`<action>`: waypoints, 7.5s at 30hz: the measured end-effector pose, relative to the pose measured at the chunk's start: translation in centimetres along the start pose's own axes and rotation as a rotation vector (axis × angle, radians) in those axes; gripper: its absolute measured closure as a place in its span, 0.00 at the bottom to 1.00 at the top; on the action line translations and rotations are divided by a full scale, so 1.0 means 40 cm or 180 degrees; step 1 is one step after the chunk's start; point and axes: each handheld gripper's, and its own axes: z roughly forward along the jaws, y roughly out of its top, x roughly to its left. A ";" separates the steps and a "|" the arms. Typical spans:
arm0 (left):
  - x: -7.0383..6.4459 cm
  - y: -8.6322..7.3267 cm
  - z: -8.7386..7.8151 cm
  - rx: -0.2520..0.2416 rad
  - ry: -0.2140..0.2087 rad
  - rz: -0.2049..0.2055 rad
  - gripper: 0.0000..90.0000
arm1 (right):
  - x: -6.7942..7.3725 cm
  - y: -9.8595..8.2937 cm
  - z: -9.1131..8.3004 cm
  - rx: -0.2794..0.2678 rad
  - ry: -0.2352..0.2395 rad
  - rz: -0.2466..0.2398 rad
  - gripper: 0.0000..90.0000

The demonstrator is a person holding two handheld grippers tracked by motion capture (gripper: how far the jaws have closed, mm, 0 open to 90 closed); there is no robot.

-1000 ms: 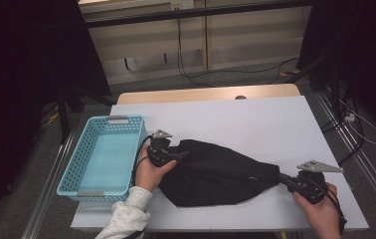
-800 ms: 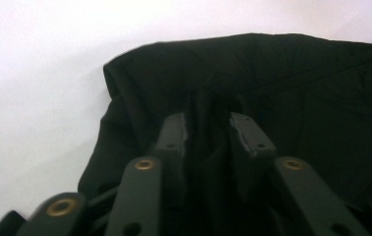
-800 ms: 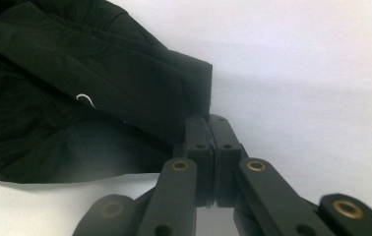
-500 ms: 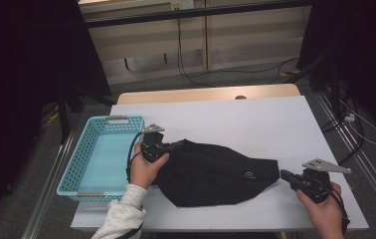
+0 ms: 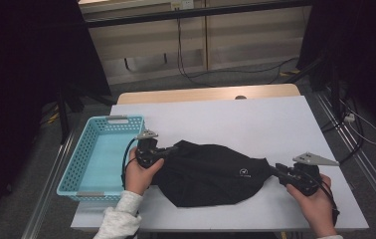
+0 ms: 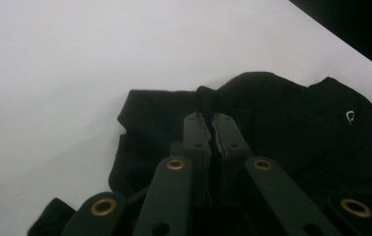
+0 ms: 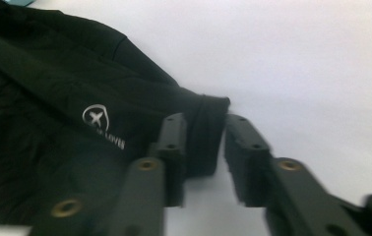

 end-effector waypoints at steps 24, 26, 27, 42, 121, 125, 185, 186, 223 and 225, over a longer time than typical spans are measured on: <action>-0.024 -0.021 -0.003 -0.0028 0.0090 0.0116 0.92 | -0.001 0.009 0.028 -0.0019 0.0205 -0.0010 0.94; -0.023 -0.023 -0.002 -0.0002 0.0130 0.0126 0.90 | -0.007 0.001 0.002 -0.0007 0.0222 -0.0051 0.94; -0.021 -0.025 -0.002 -0.0011 0.0135 0.0120 0.88 | -0.009 -0.004 -0.004 0.0014 0.0217 -0.0055 0.94; -0.029 -0.005 0.068 0.0129 0.0163 0.0175 0.68 | -0.013 -0.028 -0.001 0.0130 0.0206 -0.0055 0.93; -0.063 0.125 -0.054 -0.0366 -0.0111 0.0251 0.98 | -0.030 0.146 -0.075 -0.0513 0.0126 -0.0101 0.95; -0.059 0.146 -0.055 -0.0404 -0.0097 0.0223 0.98 | -0.036 0.183 -0.076 -0.0545 0.0063 -0.0158 0.95; -0.073 0.060 0.051 -0.0133 0.0255 0.0355 0.21 | 0.095 0.030 0.088 -0.0032 0.0119 -0.0579 0.32; -0.072 0.053 0.051 -0.0099 0.0247 0.0393 0.20 | 0.102 0.030 0.091 -0.0029 0.0137 -0.0619 0.32; -0.171 -0.025 0.106 0.0223 -0.0082 0.0923 0.33 | 0.127 0.030 0.122 0.0004 0.0141 -0.0606 0.26; -0.177 -0.028 0.111 0.0236 -0.0101 0.0941 0.35 | 0.125 0.030 0.121 -0.0004 0.0134 -0.0600 0.26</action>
